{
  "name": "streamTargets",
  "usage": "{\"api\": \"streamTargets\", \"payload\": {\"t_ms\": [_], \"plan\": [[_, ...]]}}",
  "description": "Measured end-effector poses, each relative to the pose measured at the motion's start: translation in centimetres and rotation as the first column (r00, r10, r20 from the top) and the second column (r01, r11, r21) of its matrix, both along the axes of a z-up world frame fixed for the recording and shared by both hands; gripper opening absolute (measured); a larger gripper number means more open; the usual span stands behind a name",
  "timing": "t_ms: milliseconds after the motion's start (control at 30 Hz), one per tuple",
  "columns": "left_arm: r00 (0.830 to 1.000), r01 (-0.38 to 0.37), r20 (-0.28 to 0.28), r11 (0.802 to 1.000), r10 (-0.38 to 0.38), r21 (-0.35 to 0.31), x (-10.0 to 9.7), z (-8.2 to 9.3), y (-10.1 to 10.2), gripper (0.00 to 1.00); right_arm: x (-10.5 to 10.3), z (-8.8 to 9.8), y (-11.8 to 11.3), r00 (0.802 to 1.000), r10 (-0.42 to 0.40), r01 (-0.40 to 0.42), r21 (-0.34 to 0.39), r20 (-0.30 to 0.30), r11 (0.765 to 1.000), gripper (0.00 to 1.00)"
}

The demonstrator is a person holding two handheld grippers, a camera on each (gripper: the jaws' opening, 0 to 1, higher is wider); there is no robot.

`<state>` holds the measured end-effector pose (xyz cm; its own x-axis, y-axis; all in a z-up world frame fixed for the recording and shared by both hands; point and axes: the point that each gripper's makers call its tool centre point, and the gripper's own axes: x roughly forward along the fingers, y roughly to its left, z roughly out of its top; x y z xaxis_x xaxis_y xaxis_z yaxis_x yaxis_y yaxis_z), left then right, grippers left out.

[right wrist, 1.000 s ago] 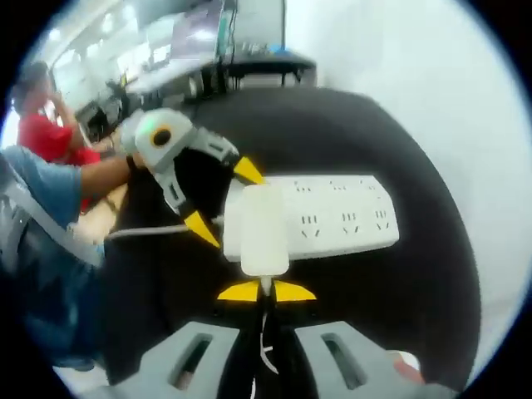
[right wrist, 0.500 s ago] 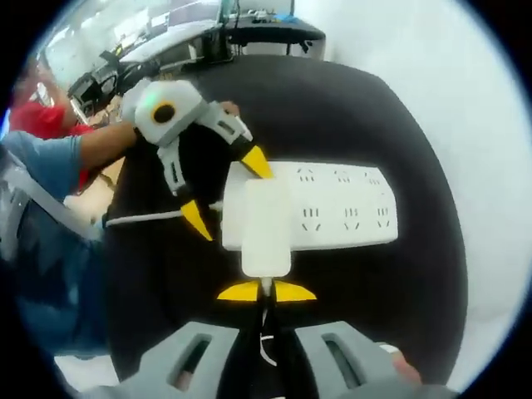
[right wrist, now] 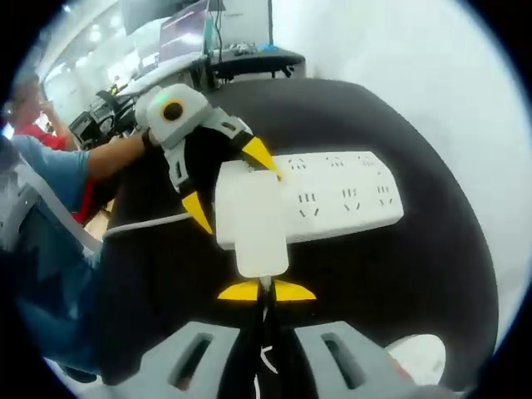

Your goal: Insert the desk lamp plug into the socket, turn on the power strip switch, turn on the lamp switch, then turn off the lamp switch, turn off the power strip switch, and remove the plug from the socket.

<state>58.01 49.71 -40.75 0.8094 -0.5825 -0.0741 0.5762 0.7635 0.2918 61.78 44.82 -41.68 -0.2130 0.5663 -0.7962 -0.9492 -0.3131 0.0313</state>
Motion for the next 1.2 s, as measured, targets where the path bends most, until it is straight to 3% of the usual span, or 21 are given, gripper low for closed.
{"api": "streamTargets", "payload": {"t_ms": [67,133,200,267,300,333,400,467,567,667,733,800,833,900,1200], "plan": [[1.0,-0.001,-0.005,1.0,0.001,-0.004,0.0,-0.1,0.0,0.46,0.0,0.2,0.2,1.0,-0.001,0.001,0.008,-0.002,1.0,0.04],[1.0,-0.003,-0.008,1.0,0.002,-0.013,0.0,-0.1,0.1,0.46,-0.2,0.6,0.2,1.0,-0.019,0.019,-0.045,0.009,0.999,0.04],[1.0,-0.004,-0.012,1.0,0.003,-0.019,0.0,-0.1,0.2,0.46,-0.3,1.1,0.2,0.996,0.031,-0.021,-0.113,0.089,0.993,0.05],[1.0,-0.005,-0.012,1.0,0.005,-0.021,-0.1,-0.1,0.3,0.46,-0.6,2.4,0.8,0.992,0.027,-0.006,-0.167,0.124,0.986,0.04],[1.0,-0.007,-0.013,1.0,0.007,-0.025,-0.1,-0.1,0.4,0.46,-0.7,2.5,0.6,0.988,0.041,-0.006,-0.227,0.15,0.974,0.04],[1.0,-0.007,-0.013,1.0,0.007,-0.026,-0.1,-0.1,0.4,0.46,-0.5,2.7,0.9,0.974,0.092,-0.035,-0.266,0.205,0.963,0.04],[1.0,-0.014,-0.014,1.0,0.013,-0.026,-0.1,0.0,0.5,0.46,-0.8,2.8,1.1,0.964,0.135,-0.061,-0.302,0.23,0.951,0.04],[1.0,-0.016,-0.015,0.999,0.015,-0.031,-0.2,0.0,0.6,0.46,-0.8,3.1,1.3,0.973,0.119,-0.06,-0.28,0.2,0.958,0.04],[1.0,-0.011,-0.012,0.999,0.01,-0.038,-0.1,0.1,0.6,0.46,-0.8,2.4,0.9,0.994,0.046,-0.024,-0.199,0.104,0.98,0.04],[1.0,-0.007,-0.012,0.999,0.007,-0.037,-0.1,0.1,0.6,0.46,-0.5,2.0,0.6,0.999,-0.042,0.042,-0.072,-0.008,0.997,0.04],[1.0,-0.008,-0.012,0.999,0.007,-0.038,-0.1,0.1,0.6,0.46,0.1,0.1,-0.4,0.999,-0.04,0.042,-0.084,0.019,0.996,0.04],[1.0,-0.009,-0.013,0.999,0.009,-0.038,-0.1,0.1,0.6,0.47,-0.1,0.6,0.1,0.997,-0.08,0.08,-0.01,-0.012,0.997,0.04],[1.0,-0.009,-0.013,0.999,0.008,-0.038,-0.1,0.1,0.6,0.47,-0.1,0.2,0.0,0.998,-0.057,0.057,-0.006,0.006,0.998,0.03],[1.0,-0.008,-0.012,0.999,0.007,-0.037,0.0,0.1,0.5,0.47,0.0,0.5,0.0,0.997,-0.071,0.071,0.005,-0.014,0.997,0.04],[1.0,-0.012,-0.015,0.999,0.011,-0.037,0.0,0.0,0.7,0.47,-0.1,1.4,0.5,0.993,0.024,-0.014,-0.09,0.112,0.996,0.04]]}}
